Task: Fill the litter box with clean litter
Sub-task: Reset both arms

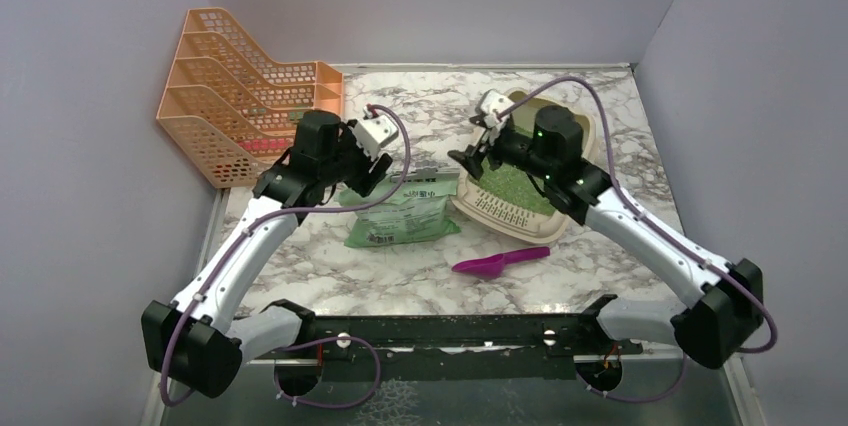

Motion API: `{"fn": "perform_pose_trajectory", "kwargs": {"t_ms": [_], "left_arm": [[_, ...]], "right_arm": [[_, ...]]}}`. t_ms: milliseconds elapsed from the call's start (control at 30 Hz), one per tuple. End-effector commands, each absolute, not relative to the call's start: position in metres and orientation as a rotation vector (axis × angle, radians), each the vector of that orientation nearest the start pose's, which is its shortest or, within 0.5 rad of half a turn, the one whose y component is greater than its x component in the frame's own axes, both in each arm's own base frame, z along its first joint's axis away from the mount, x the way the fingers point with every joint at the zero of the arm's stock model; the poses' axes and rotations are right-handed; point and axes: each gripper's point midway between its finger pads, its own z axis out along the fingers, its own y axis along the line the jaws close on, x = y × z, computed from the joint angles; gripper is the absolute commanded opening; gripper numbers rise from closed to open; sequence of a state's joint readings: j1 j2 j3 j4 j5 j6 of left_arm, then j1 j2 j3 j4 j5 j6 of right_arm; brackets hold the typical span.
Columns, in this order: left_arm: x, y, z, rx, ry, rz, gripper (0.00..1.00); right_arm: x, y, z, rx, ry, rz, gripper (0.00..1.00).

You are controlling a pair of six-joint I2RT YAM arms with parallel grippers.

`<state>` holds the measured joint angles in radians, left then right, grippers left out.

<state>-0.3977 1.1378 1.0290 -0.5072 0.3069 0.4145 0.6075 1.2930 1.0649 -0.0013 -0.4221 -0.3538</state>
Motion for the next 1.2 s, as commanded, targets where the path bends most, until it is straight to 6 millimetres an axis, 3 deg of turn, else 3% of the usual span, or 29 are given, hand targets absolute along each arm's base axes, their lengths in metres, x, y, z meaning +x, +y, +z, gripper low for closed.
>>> {"fn": "perform_pose_trajectory", "kwargs": {"t_ms": [0,67,133,167,200,233,300,433,600,667,900,1167], "left_arm": [[0.315,-0.161,0.287,0.738,1.769,-0.299,0.73],[0.320,-0.153,0.303,0.614,1.747,-0.283,0.97],[0.329,-0.134,0.310,0.410,1.782,-0.229,0.99],[0.336,-0.112,0.306,0.238,1.842,-0.142,0.98],[0.339,-0.092,0.300,0.103,1.900,-0.057,0.98],[0.340,-0.076,0.293,0.016,1.949,0.024,0.99],[0.342,-0.057,0.285,-0.097,2.012,0.104,0.98],[0.347,-0.041,0.287,-0.220,2.048,0.159,0.99],[0.327,-0.028,0.271,-0.392,2.084,0.194,0.98],[0.319,-0.024,0.271,-0.420,2.069,0.190,0.99],[0.305,-0.008,0.299,-0.471,1.961,0.204,0.98],[0.304,-0.003,0.316,-0.457,1.928,0.229,0.99]], "right_arm": [[0.352,0.217,0.331,-0.546,1.453,0.264,0.81],[0.356,0.180,0.331,-0.317,1.515,0.173,0.86],[0.354,0.143,0.316,-0.069,1.620,0.086,0.93],[0.349,0.127,0.306,0.036,1.680,0.048,0.97],[0.347,0.115,0.303,0.132,1.708,0.032,1.00],[0.339,0.103,0.287,0.187,1.786,-0.005,1.00],[0.330,0.089,0.271,0.266,1.859,-0.017,1.00],[0.320,0.091,0.263,0.239,1.905,0.106,1.00],[0.305,0.122,0.278,0.055,1.916,0.298,1.00],[0.299,0.127,0.277,0.058,1.943,0.342,1.00],[0.293,0.132,0.272,0.071,1.998,0.375,1.00],[0.286,0.154,0.303,0.005,1.933,0.541,1.00]]}}
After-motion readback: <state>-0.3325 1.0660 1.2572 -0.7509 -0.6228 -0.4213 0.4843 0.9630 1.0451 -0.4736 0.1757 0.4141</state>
